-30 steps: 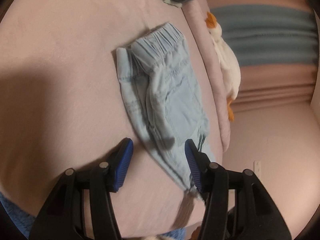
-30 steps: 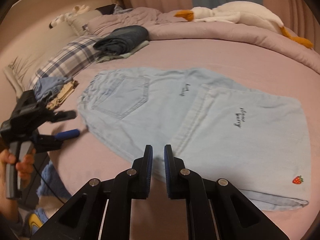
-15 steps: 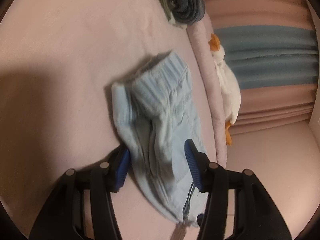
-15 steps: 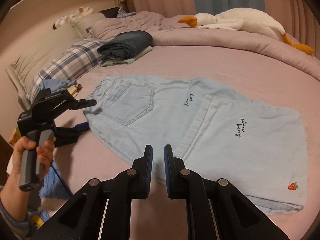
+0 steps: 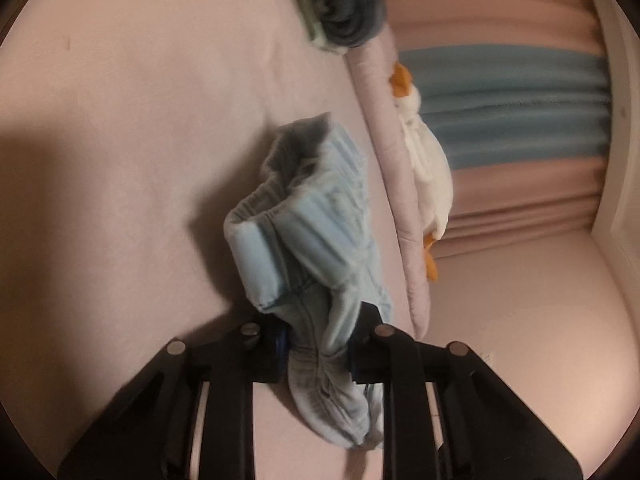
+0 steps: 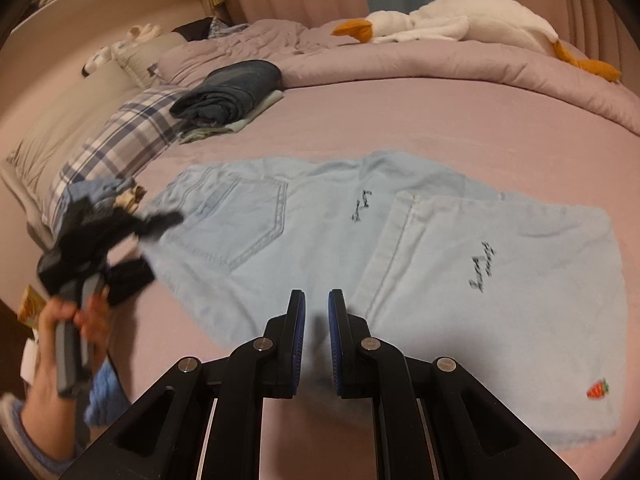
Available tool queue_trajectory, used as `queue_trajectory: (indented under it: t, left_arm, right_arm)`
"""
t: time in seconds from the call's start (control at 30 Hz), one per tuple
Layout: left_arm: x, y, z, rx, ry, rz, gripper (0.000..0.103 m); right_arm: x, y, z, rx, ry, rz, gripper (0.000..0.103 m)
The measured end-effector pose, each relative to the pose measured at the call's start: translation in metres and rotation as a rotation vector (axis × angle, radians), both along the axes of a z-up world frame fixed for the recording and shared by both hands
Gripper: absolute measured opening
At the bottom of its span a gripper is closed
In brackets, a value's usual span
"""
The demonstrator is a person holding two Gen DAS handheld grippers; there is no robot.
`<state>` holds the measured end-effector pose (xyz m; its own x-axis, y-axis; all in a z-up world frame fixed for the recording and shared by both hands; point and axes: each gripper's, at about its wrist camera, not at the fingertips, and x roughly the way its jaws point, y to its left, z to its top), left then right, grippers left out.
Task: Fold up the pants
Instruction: 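Grasp the elastic waistband with the left tool and lift it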
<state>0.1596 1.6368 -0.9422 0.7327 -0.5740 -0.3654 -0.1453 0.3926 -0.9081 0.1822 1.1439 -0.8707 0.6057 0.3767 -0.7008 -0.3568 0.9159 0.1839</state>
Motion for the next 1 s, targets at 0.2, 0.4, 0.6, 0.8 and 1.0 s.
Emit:
queue_trajectory:
  t: [0.2,0.4,0.6,0.8,1.0]
  left_arm:
    - [-0.006,-0.009,0.018,0.191,-0.051,-0.044,0.021]
    - [-0.005,-0.009,0.007,0.197,-0.03,-0.055,0.021]
    - [-0.006,-0.015,0.01,0.263,-0.027,-0.06,0.022]
    - [-0.005,-0.017,0.011,0.29,-0.024,-0.061,0.022]
    - [-0.007,-0.022,0.012,0.317,-0.021,-0.057,0.023]
  right_arm:
    - [0.055,0.015,0.007,-0.002,0.03,-0.051,0.01]
    - [0.109,0.025,-0.001,-0.109,0.052,-0.167,0.01]
    - [0.104,0.036,-0.02,-0.171,0.108,-0.194,0.01]
    - [0.059,0.047,-0.022,-0.243,0.131,-0.141,0.01]
    - [0.021,0.048,-0.023,-0.258,0.164,-0.105,0.01]
